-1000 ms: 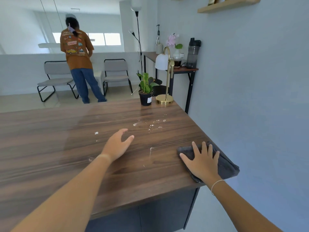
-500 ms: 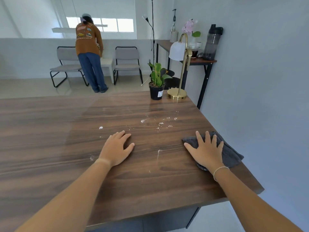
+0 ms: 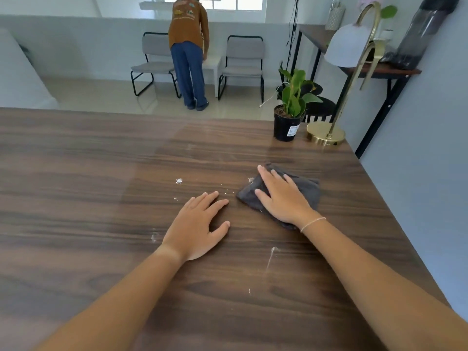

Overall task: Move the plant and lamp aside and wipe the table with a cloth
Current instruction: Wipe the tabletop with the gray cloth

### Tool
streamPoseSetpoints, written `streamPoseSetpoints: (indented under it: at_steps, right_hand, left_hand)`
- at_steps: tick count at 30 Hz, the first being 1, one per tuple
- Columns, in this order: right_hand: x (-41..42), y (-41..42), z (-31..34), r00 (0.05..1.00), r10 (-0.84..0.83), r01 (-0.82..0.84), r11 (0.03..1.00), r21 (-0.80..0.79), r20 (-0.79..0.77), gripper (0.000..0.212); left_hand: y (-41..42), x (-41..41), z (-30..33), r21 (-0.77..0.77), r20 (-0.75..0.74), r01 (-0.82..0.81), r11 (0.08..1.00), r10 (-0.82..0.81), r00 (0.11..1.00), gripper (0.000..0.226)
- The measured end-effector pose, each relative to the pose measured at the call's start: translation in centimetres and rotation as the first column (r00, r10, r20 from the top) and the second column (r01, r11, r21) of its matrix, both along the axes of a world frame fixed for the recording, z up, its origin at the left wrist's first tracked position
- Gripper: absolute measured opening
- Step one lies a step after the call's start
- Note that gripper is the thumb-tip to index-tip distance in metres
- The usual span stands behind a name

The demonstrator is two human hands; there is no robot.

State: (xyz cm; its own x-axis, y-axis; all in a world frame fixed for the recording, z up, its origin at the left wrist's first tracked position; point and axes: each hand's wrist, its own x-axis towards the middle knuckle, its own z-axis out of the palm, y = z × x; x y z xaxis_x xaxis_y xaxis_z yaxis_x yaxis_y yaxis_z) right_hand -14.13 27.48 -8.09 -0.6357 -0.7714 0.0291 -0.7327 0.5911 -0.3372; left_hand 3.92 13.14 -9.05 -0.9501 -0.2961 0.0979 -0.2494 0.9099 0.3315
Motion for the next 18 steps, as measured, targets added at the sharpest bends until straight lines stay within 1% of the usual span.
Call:
streamPoseSetpoints:
  at_steps: [1,2,3,4,5,7,8,9,10,11,12,14,15,16,18]
  right_hand:
    - [0.9,1.4,-0.1,0.999,0.048,-0.048,0.999,-0.017,-0.004,0.063]
    - [0.8,3.1,-0.2,0.998,0.049,-0.049,0.999,-0.014,-0.038,0.065]
    - [-0.4,4.9,-0.4,0.995,-0.001,0.002,1.000,0.010,-0.099,0.067]
    - [-2.6,6.4,-0.6,0.984,-0.094,0.102,0.994,0.045,-0.154,0.068]
    - [-5.0,7.4,-0.6,0.962,-0.208,0.226,0.970,0.091,-0.175,0.069]
    - [-8.9,6.9,0.0,0.903,-0.411,0.428,0.887,0.172,-0.127,0.070]
    - [-10.1,5.3,0.0,0.881,-0.463,0.473,0.864,0.174,-0.095,0.071]
    - [-10.5,3.0,-0.1,0.880,-0.469,0.475,0.864,0.166,-0.073,0.071]
    - [-10.1,0.5,-0.4,0.902,-0.427,0.432,0.888,0.161,-0.062,0.071]
    - [-8.9,-2.0,-0.6,0.939,-0.339,0.343,0.927,0.150,-0.048,0.070]
    - [-7.0,-3.9,-0.6,0.975,-0.215,0.220,0.966,0.135,-0.046,0.069]
    - [-2.7,-4.7,-0.6,0.997,-0.001,0.010,0.991,0.134,-0.074,0.067]
    - [-1.2,-3.7,-0.6,0.994,0.055,-0.042,0.991,0.131,-0.094,0.066]
    - [-0.8,-1.9,-0.7,0.991,0.064,-0.049,0.991,0.122,-0.121,0.066]
    - [-2.3,2.0,-0.6,0.991,-0.012,0.032,0.989,0.144,-0.136,0.065]
  left_hand:
    - [0.0,0.0,0.0,0.003,0.004,0.001,1.000,-0.001,1.000,0.073]
    - [0.0,0.0,0.1,0.008,0.008,0.001,1.000,-0.001,1.000,0.073]
    - [0.0,0.0,0.1,0.010,0.010,0.001,1.000,-0.001,1.000,0.074]
    - [0.0,0.0,0.1,0.011,0.009,0.002,1.000,-0.002,1.000,0.074]
    - [0.0,-0.1,0.1,0.010,0.007,-0.001,1.000,0.001,1.000,0.073]
    - [0.1,0.0,0.1,0.007,0.008,-0.005,1.000,0.005,1.000,0.072]
    - [0.1,0.0,0.1,0.007,0.008,-0.006,1.000,0.006,1.000,0.071]
    - [0.1,0.1,0.1,0.006,0.011,-0.008,1.000,0.008,1.000,0.070]
    - [0.1,0.1,0.1,0.004,0.014,-0.007,1.000,0.007,1.000,0.070]
    - [0.1,0.1,0.1,0.003,0.018,-0.005,1.000,0.005,1.000,0.069]
    - [0.1,0.1,0.2,0.004,0.024,0.001,1.000,-0.001,1.000,0.069]
    - [0.0,0.1,0.4,0.018,0.031,0.019,1.000,-0.019,0.999,0.070]
    - [0.1,0.2,0.5,0.042,0.019,0.020,0.999,-0.021,1.000,0.070]
    - [0.1,0.3,0.7,0.071,-0.004,0.012,0.997,-0.012,1.000,0.071]
    - [-0.5,0.6,1.2,0.111,-0.047,-0.009,0.994,0.015,0.999,0.071]
